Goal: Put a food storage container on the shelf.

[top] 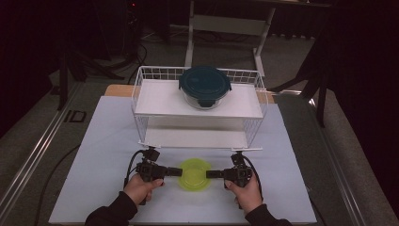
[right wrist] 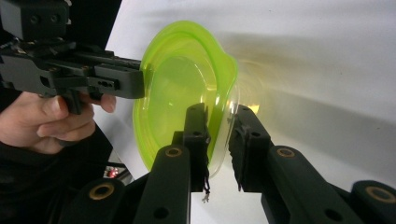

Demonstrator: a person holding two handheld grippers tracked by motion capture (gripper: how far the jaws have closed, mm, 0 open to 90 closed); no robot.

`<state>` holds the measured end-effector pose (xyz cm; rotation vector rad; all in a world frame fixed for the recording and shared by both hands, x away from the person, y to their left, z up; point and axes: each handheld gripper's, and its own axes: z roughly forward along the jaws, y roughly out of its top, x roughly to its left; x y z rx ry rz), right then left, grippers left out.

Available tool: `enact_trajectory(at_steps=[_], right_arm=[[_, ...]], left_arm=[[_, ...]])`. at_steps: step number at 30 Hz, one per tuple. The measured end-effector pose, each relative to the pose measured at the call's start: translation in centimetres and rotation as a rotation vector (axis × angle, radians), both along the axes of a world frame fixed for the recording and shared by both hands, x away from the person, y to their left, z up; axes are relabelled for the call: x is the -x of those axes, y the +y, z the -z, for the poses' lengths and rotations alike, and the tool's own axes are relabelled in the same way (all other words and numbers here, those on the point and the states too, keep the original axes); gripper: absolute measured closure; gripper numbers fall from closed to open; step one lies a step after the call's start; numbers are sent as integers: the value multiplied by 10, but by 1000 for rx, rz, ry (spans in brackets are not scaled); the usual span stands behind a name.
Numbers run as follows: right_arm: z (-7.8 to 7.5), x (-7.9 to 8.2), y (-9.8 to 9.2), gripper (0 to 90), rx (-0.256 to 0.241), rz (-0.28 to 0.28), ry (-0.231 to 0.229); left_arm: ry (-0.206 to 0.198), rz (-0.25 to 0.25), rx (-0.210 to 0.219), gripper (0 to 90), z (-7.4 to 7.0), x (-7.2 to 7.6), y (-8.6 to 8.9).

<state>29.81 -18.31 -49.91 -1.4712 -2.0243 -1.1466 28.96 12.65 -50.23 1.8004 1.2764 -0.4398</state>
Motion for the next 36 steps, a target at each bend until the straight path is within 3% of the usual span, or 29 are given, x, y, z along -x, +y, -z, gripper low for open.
enact_trajectory(at_steps=[5, 20, 30, 36], right_arm=[[-3, 5, 3, 790, 13, -1, -22], [-11, 11, 7, 808, 64, 10, -83], [-36, 13, 8, 808, 55, 3, -151], [-63, 13, 7, 808, 42, 7, -194]], left_arm=[[33, 6, 9, 766, 0, 4, 0], [-10, -10, -41, 809, -12, 8, -3], [-68, -17, -26, 810, -39, 11, 0], [-106, -23, -21, 812, -64, 12, -1]])
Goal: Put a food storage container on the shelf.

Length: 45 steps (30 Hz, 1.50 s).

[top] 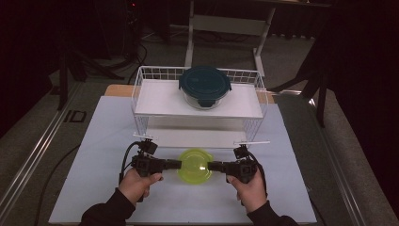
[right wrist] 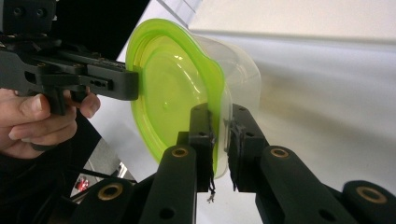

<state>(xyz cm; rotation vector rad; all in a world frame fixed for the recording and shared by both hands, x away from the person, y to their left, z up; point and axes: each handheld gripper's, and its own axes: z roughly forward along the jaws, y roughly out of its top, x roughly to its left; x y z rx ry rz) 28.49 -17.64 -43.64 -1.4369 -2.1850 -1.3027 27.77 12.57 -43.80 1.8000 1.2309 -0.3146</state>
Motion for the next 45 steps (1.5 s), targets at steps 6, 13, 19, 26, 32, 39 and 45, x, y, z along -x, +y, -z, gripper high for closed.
enact_trajectory(at_steps=[6, 13, 19, 26, 32, 39, 45], right_arm=[[-27, 2, -2, 808, -9, -1, -51], [-65, 0, -5, 808, -27, 3, -115], [-96, -9, -5, 808, -40, 5, -158], [-126, -22, -2, 808, -44, 21, -192], [-151, -33, -2, 807, -47, 36, -227], [-175, -47, -1, 805, -25, 63, -267], [-192, -65, -2, 803, -37, 88, -282]], left_arm=[[-56, 0, 4, 812, -33, 2, -2], [-117, -5, 11, 813, -68, 0, -3], [-173, -18, 16, 814, -106, -7, -2], [-204, -25, 10, 815, -137, -21, -1], [-236, -39, 23, 816, -163, -32, -2], [-276, -60, 10, 815, -187, -46, -6], [-270, -74, 26, 816, -201, -68, -9]])
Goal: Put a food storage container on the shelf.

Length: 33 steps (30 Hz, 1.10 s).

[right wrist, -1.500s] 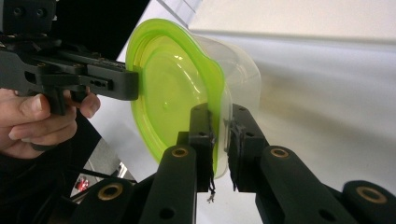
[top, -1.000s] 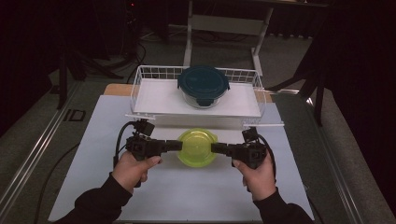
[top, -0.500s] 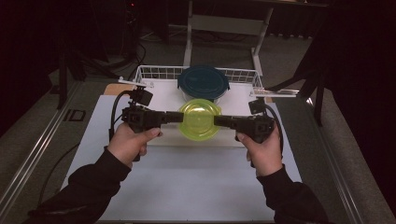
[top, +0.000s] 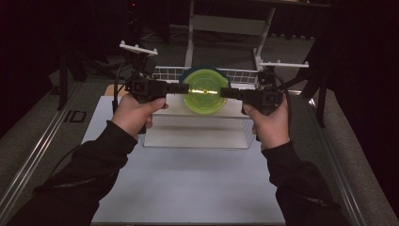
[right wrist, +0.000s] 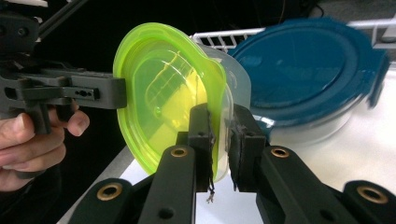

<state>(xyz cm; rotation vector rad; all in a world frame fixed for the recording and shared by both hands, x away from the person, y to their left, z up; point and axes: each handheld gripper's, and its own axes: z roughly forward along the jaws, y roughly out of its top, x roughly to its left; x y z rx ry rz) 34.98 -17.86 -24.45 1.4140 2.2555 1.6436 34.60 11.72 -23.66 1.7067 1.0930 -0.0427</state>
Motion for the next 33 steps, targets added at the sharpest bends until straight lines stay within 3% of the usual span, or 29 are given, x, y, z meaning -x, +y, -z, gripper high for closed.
enact_trajectory(at_steps=[7, 18, 19, 25, 33], right_arm=[[-4, -27, -2, 800, 25, 45, 33], [-2, -46, -2, 800, 33, 65, 63], [-2, -49, -3, 800, 17, 55, 74], [-5, -57, -2, 791, 11, 60, 101], [-5, -70, 0, 750, -10, 98, 137]], left_arm=[[34, -13, -2, 815, -1, -24, -6], [80, -16, 40, 812, 9, -47, -5], [84, -14, 52, 812, 9, -49, -4], [59, -29, 56, 778, 12, -56, -5], [61, -64, 73, 735, 19, -66, -7]])
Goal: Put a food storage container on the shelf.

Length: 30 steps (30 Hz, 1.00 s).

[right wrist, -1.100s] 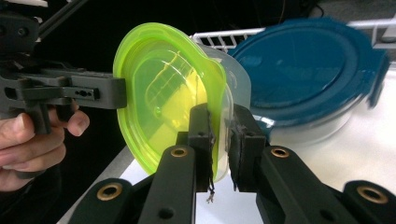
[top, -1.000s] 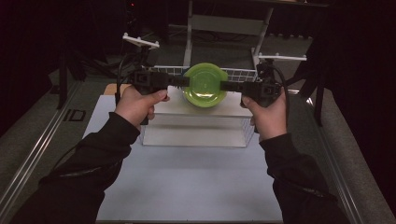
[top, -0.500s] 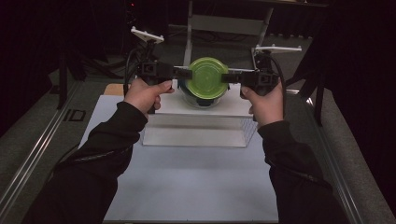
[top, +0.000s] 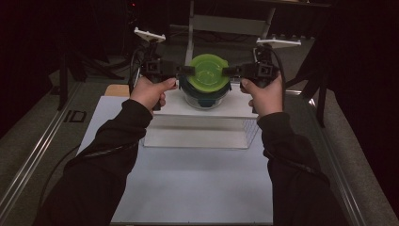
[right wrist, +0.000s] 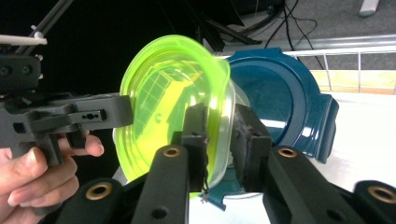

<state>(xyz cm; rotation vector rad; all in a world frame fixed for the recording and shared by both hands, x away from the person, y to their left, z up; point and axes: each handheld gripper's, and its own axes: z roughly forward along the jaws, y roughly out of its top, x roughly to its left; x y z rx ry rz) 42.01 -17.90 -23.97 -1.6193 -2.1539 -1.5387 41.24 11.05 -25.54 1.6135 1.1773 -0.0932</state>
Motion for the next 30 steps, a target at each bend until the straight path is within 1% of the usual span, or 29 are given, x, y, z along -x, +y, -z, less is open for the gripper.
enact_trajectory(at_steps=[2, 4, 5, 6, 7, 8, 11, 13, 14, 16, 17, 18, 19, 20, 23, 25, 26, 27, 28, 29, 30], right_arm=[[1, -5, 0, 737, 3, 14, 8], [2, -9, 0, 723, 7, 24, 7], [2, -11, 0, 717, 8, 30, 7], [3, -13, 0, 714, 5, 34, 8], [4, -14, 0, 708, -1, 38, 10], [4, -15, 1, 699, -1, 42, 11], [4, -17, 1, 687, -4, 44, 13], [4, -17, 1, 671, -2, 46, 13], [4, -18, 1, 667, -4, 47, 14], [3, -18, 0, 649, -17, 46, 17], [2, -18, 0, 643, -16, 47, 12], [1, -17, 0, 623, -17, 46, 7], [0, -16, -1, 609, -18, 45, 1], [-1, -15, -1, 600, -25, 44, -3], [-5, -11, -3, 578, -29, 35, -20], [-8, -6, -4, 575, -25, 27, -37], [-8, -6, -4, 575, -25, 27, -37], [-8, -4, -5, 571, -26, 25, -42], [-9, 3, -8, 577, -19, 24, -61], [-9, 7, -10, 583, -27, 22, -69], [-9, 10, -11, 597, -30, 19, -74]], left_arm=[[1, -6, 2, 715, 1, -2, -1], [-6, -11, 3, 698, 2, -3, -1], [-3, -16, 7, 691, 2, -4, -1], [-3, -24, 12, 686, 3, -5, -1], [-9, -33, 6, 679, 4, -5, -1], [-12, -39, 1, 667, 4, -6, -1], [-16, -45, 5, 645, 6, -7, -1], [-23, -50, -10, 617, 6, -8, -2], [-21, -53, -6, 611, 6, -9, -2], [-25, -49, -11, 583, 5, -9, -3], [-32, -51, -9, 577, 5, -9, -3], [-33, -57, -6, 542, 4, -8, -4], [-35, -55, 1, 535, 3, -8, -3], [-38, -55, 12, 505, 3, -8, -3], [-46, -51, 30, 474, 1, -7, 1], [-65, -59, 28, 454, -1, -5, 3], [-65, -59, 28, 429, -1, -5, 3], [-89, -71, 50, 429, -3, 0, 9], [-115, -81, 41, 392, -4, 3, 12], [-151, -66, 32, 375, -4, 7, 15], [-180, -37, 36, 354, -5, 10, 18]])
